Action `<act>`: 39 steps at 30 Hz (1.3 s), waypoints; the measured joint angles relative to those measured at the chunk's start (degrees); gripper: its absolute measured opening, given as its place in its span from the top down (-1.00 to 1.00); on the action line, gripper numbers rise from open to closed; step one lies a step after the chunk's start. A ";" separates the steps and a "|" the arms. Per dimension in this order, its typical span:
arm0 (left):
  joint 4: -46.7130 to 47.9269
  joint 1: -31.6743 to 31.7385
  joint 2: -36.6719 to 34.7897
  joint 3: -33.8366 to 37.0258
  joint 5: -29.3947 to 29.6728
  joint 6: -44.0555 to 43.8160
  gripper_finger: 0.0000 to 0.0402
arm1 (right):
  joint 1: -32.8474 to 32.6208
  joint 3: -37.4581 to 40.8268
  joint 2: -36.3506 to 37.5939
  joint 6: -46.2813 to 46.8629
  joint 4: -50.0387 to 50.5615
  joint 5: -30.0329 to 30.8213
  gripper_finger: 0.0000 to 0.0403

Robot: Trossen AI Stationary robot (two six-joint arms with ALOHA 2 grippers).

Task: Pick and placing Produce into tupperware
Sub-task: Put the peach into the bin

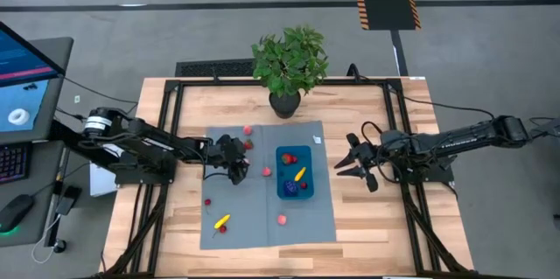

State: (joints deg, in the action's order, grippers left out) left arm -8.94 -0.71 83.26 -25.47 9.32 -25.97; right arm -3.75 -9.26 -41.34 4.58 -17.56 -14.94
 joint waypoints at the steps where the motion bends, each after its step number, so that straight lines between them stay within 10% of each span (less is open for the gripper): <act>1: -0.45 0.00 -0.01 0.01 0.02 0.06 0.32 | 0.01 0.00 0.00 0.00 0.00 -0.02 0.39; 10: -8.56 -0.51 -0.10 0.02 -2.94 5.79 0.42 | 0.02 0.00 0.00 0.00 -0.11 0.00 0.39; 39: 15.83 -1.13 -24.71 0.04 1.49 2.50 0.42 | -0.39 -0.02 0.00 1.45 -0.94 0.04 0.39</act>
State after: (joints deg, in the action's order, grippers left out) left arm 6.89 -1.84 58.54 -25.43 10.82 -23.47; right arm -4.14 -9.28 -41.34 6.03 -18.50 -14.90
